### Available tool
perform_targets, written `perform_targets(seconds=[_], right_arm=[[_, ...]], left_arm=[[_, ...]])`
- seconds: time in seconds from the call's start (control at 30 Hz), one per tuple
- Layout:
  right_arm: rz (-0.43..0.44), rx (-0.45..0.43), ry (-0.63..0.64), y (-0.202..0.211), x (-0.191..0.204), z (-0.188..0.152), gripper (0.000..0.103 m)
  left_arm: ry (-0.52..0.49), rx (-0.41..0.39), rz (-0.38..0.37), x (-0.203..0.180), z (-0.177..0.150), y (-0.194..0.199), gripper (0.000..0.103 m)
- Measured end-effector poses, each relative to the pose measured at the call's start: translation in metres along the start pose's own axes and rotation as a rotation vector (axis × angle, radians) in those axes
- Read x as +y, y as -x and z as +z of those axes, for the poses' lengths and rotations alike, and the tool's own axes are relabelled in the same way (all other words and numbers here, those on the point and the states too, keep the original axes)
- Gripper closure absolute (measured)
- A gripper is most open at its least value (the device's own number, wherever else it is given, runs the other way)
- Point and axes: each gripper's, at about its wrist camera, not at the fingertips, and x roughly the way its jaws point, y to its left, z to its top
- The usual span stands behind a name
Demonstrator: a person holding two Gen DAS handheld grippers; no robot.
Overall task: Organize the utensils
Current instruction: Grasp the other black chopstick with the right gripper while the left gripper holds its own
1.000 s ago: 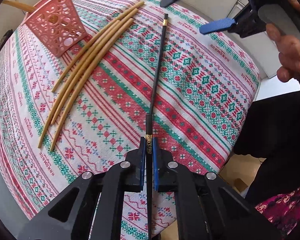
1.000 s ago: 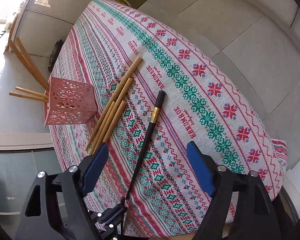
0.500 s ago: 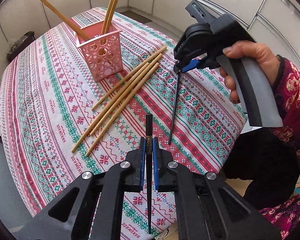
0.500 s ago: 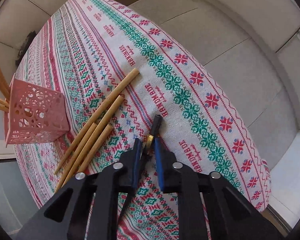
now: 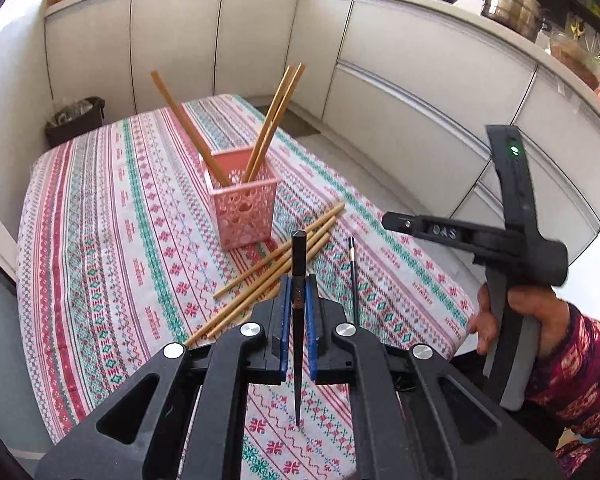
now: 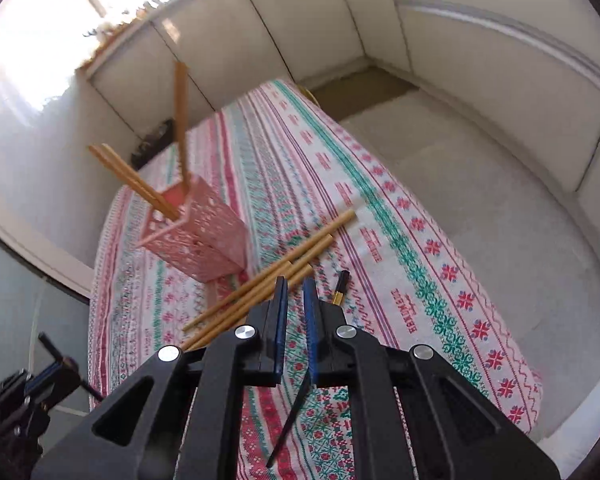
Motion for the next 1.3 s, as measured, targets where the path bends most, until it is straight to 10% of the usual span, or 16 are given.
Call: perform_targets(seconds=[0.23,0.37,0.5,0.77,0.87,1.0,1.3], right_arm=[[0.044,-0.213,0.115,0.068,0.022,-0.012,0.094],[-0.041,0.006,-0.024,0.035,-0.008,0.005,0.088],[-0.095,0.289,-0.093,-0.037,-0.023,0.027,0.054],[-0.261,0.465,-0.1,-0.121,-0.018,0.027,0.056],[-0.315,0.437,-0.062,-0.13,-0.005,0.026,0.057],[-0.369,0.377,0.048,-0.129,0.011,0.015,0.089],[-0.078,0.147,-0.012,-0.056,-0.016,-0.002,0.096]], left_arm=[[-0.007,-0.192,0.001,-0.012,0.008,0.029,0.097],[0.024,-0.229,0.01,-0.008,0.013,0.038,0.097],[0.04,-0.274,0.005,-0.008,0.018,0.05,0.097],[0.052,-0.341,-0.017,0.002,0.02,0.072,0.097],[0.074,-0.357,-0.016,0.009,0.021,0.079,0.097],[0.082,-0.372,-0.017,0.012,0.022,0.085,0.097],[0.091,-0.371,-0.004,0.011,0.02,0.084,0.097]])
